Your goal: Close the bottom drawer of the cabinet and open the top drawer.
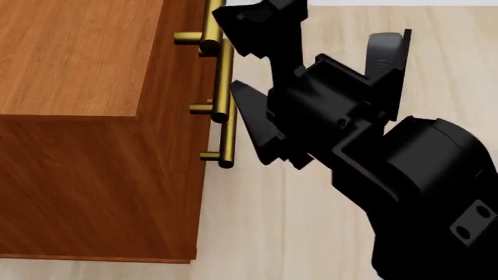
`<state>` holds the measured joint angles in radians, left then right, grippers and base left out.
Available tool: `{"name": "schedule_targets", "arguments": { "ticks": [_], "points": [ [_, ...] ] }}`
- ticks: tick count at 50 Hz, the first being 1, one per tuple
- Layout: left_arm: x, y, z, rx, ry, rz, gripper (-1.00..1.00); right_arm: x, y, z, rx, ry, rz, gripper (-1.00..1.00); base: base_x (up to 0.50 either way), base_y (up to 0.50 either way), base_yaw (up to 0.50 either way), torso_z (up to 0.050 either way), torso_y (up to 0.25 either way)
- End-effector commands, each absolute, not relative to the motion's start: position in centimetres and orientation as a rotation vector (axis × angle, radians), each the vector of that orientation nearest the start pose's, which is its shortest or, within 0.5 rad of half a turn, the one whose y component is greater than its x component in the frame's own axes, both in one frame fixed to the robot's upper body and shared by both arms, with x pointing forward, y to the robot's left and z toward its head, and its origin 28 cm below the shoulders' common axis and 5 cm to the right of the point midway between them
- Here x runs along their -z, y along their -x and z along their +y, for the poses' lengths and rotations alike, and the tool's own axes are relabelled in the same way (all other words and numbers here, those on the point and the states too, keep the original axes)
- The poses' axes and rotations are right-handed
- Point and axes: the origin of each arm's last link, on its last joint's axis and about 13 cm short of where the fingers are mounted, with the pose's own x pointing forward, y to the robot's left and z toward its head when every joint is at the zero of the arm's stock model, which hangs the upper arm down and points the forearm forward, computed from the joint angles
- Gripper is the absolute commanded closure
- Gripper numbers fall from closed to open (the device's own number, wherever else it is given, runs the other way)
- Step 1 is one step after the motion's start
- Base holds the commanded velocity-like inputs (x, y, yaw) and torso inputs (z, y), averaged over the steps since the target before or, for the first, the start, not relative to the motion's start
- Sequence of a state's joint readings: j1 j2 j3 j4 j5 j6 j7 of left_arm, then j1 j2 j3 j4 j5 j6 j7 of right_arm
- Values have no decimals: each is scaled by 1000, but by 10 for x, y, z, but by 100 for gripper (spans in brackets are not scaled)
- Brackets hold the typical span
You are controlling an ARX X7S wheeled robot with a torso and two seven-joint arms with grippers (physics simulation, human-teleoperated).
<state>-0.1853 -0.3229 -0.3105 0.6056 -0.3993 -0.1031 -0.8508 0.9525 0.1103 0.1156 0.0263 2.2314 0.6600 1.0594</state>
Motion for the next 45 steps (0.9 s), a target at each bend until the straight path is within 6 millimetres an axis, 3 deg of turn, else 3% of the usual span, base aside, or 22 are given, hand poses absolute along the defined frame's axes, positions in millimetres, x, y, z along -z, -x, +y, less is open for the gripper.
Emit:
{"name": "schedule_targets", "arguments": {
  "ticks": [1, 24, 45],
  "points": [
    [-194, -208, 298, -880, 312, -714, -100, -303, -295, -92, -608, -1318, 497, -100, 0, 0, 0, 0, 0],
    [-195, -208, 298, -874, 313, -718, -100, -305, -317, -88, -564, -1295, 502, -100, 0, 0, 0, 0, 0],
    [-194, -209, 298, -868, 308, -716, -100, -312, -313, -79, -597, -1260, 512, -100, 0, 0, 0, 0, 0]
  ]
}}
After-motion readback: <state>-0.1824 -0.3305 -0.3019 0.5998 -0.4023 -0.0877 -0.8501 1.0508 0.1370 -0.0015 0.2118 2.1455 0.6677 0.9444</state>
